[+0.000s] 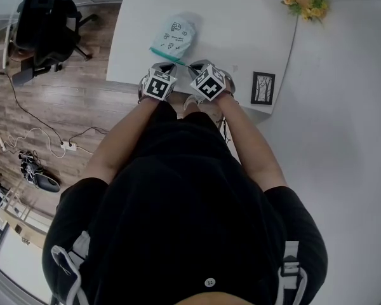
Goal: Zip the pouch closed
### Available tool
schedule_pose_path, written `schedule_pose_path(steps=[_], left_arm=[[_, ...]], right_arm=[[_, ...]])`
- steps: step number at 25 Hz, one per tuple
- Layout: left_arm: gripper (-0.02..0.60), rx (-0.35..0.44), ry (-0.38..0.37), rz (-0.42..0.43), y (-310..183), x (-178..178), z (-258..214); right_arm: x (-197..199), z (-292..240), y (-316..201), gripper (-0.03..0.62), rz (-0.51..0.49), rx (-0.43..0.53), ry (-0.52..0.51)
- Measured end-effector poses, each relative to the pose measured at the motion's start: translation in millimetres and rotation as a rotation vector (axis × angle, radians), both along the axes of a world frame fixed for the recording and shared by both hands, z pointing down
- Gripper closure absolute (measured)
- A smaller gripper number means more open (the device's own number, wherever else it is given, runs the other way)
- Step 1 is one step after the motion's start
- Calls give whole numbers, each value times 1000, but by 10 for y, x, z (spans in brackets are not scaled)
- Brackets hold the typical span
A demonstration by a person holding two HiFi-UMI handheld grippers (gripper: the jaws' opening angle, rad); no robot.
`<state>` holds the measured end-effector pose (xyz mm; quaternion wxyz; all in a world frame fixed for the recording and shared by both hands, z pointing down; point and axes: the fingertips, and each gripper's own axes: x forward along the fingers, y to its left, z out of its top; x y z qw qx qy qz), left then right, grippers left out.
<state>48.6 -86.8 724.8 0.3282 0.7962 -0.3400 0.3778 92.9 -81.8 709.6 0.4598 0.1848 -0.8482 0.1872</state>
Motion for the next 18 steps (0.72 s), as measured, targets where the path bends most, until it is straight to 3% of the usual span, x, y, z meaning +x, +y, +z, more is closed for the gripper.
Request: schedule_pose_path(steps=[18], left_arm=[[571, 1, -25, -5, -146, -135, -54]], right_arm=[[230, -54, -126, 582, 80, 27, 39]])
